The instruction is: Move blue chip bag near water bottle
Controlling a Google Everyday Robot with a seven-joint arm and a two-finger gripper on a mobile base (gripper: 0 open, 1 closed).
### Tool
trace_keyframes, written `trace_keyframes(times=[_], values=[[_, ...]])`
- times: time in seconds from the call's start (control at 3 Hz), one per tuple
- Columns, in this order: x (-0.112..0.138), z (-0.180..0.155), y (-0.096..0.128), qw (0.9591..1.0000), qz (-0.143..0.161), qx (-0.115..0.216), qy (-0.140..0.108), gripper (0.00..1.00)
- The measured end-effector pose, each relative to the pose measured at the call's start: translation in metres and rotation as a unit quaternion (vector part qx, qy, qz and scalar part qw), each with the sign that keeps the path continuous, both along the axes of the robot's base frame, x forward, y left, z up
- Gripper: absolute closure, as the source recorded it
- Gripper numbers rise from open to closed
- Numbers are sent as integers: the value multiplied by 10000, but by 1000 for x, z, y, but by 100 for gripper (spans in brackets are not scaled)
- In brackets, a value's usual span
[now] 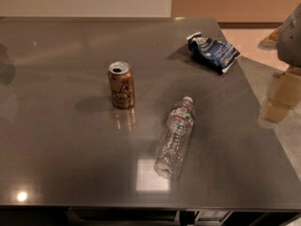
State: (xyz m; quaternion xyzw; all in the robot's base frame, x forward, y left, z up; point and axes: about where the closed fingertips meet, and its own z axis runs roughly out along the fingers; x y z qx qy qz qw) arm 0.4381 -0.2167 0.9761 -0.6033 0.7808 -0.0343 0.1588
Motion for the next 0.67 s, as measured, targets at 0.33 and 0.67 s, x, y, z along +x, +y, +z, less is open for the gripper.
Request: trace_keyframes(times=[0.33, 0.67], values=[[0, 0, 0, 10000, 0, 0, -1, 0], [4, 0, 0, 10000, -47, -85, -7, 0]])
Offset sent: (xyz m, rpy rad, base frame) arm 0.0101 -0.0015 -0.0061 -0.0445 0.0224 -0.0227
